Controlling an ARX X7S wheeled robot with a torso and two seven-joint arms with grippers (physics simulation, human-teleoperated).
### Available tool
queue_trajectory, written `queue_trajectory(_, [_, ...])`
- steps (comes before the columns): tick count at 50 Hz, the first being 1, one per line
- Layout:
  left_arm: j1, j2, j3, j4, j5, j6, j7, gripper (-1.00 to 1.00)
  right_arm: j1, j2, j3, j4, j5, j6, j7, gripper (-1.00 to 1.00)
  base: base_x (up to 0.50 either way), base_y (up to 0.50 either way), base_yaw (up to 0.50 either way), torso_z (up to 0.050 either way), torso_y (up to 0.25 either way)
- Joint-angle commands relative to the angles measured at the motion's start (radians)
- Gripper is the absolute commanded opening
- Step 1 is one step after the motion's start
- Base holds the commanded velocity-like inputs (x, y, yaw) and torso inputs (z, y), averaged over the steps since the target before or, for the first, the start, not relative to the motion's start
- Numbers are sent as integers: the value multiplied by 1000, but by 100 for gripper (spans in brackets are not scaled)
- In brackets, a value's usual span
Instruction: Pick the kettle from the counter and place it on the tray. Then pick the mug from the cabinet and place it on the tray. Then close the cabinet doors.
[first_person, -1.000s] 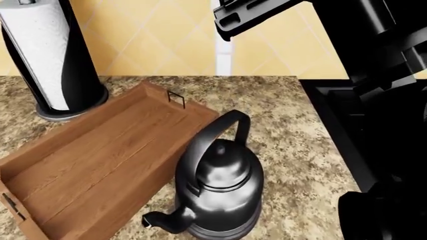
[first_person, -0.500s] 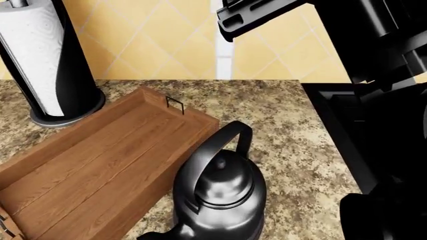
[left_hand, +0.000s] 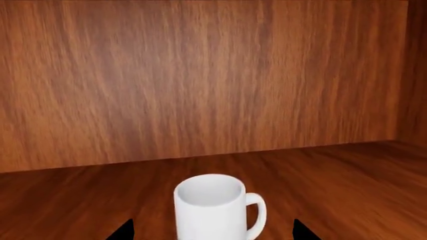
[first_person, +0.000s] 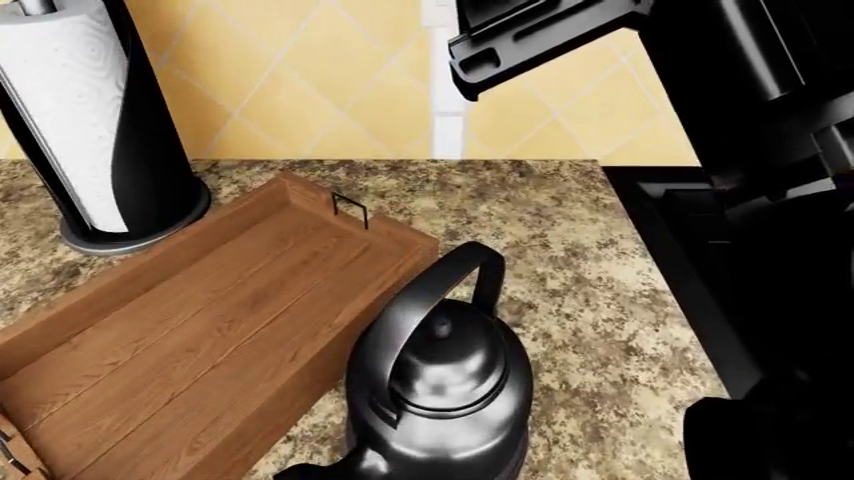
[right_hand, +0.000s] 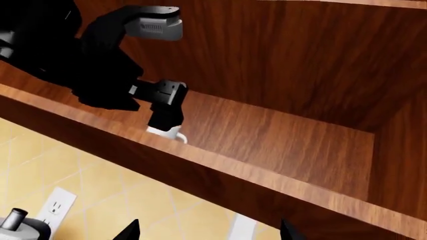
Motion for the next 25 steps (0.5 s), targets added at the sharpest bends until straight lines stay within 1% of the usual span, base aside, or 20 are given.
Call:
queue_trajectory(1, [0,0,52,-86,-64,101,-88,100,-37,14,5,-1,7,-29,1,100,0,0,0,0,0])
queue_trajectory(6, [0,0,102,-122,-110,152,-123,100,-55,21,10,-5,12,-34,3,100,0,0,0,0,0])
queue_trajectory(16, [0,0,249,-164,-281,203,-158,100,-59,26,25,-28,33,-6,12,100,0,0,0,0,0])
queue_trajectory(22, [0,0,403,-203,-440,243,-169,100,-67,30,33,-37,42,-1,17,100,0,0,0,0,0])
queue_trajectory(25, [0,0,456,-212,-498,254,-171,100,-72,36,36,-37,45,-4,17,100,0,0,0,0,0])
